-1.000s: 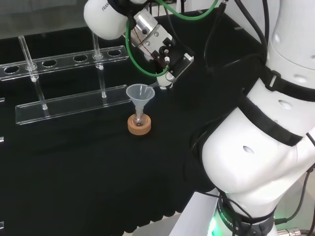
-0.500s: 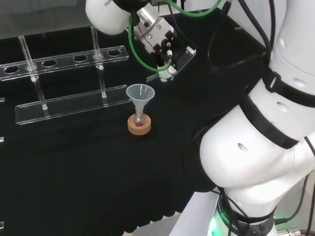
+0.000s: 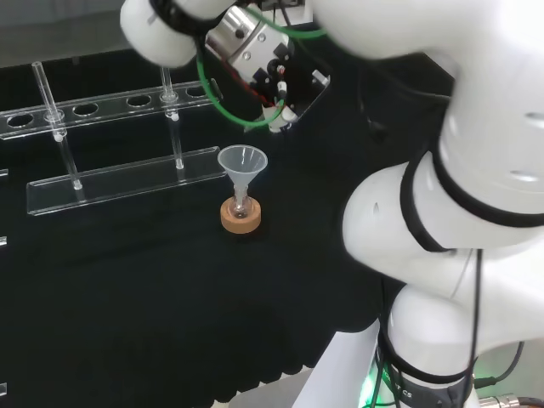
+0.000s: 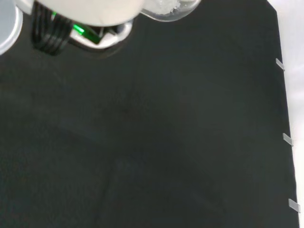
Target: Pour all the NaCl from the weighing funnel into the round-bottom flask.
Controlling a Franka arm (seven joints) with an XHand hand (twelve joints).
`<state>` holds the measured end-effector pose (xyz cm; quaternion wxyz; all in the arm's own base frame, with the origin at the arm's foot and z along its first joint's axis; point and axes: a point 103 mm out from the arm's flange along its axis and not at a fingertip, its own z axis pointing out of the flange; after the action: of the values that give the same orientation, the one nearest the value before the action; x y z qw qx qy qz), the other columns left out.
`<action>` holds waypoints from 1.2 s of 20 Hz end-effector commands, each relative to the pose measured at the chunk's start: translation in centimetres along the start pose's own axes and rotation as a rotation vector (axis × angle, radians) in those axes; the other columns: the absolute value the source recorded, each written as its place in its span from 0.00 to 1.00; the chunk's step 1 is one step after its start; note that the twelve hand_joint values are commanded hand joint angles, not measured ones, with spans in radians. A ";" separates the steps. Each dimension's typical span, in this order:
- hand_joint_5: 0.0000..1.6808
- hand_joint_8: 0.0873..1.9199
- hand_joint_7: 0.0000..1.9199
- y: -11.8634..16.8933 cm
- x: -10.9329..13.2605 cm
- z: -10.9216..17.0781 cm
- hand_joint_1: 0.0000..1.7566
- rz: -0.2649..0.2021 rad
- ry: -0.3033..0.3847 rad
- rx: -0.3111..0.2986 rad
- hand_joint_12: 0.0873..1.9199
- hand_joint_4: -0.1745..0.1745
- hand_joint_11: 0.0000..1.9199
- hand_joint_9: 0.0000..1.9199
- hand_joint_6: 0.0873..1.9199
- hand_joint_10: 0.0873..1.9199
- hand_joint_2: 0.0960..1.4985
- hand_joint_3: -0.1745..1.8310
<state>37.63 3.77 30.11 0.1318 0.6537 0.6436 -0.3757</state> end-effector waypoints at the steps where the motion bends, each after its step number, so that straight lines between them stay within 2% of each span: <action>1: 0.73 0.32 0.31 0.6 2.0 2.4 0.65 -0.020 0.056 0.101 0.51 0.78 0.43 0.49 0.40 0.13 0.37 0.48; 5: 0.73 0.32 0.31 0.2 1.8 2.2 0.65 -0.016 0.044 0.094 0.51 0.78 0.43 0.49 0.40 0.13 0.37 0.48; 10: 0.73 0.32 0.31 0.1 2.3 1.6 0.65 0.009 -0.033 0.105 0.51 0.78 0.43 0.48 0.40 0.13 0.37 0.48; 13: 0.73 0.32 0.31 0.3 2.5 1.5 0.65 0.015 -0.053 0.106 0.51 0.78 0.43 0.48 0.40 0.13 0.37 0.48; 16: 0.73 0.32 0.31 0.3 2.5 1.6 0.65 0.009 -0.058 0.105 0.51 0.78 0.43 0.48 0.40 0.13 0.37 0.48; 17: 0.73 0.32 0.31 0.3 2.5 1.6 0.65 0.012 -0.073 0.103 0.51 0.78 0.43 0.48 0.41 0.13 0.37 0.48; 18: 0.72 0.32 0.30 0.3 2.5 1.5 0.65 -0.013 -0.115 0.080 0.51 0.78 0.43 0.48 0.41 0.13 0.37 0.48; 20: 0.72 0.32 0.30 0.3 2.5 1.2 0.65 -0.013 -0.095 0.094 0.51 0.78 0.43 0.48 0.41 0.13 0.37 0.48; 24: 0.72 0.32 0.30 0.3 2.3 1.2 0.65 -0.035 -0.052 0.065 0.51 0.79 0.43 0.48 0.41 0.13 0.37 0.48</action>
<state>37.55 1.95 28.50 0.1109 0.6697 0.6086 -0.4108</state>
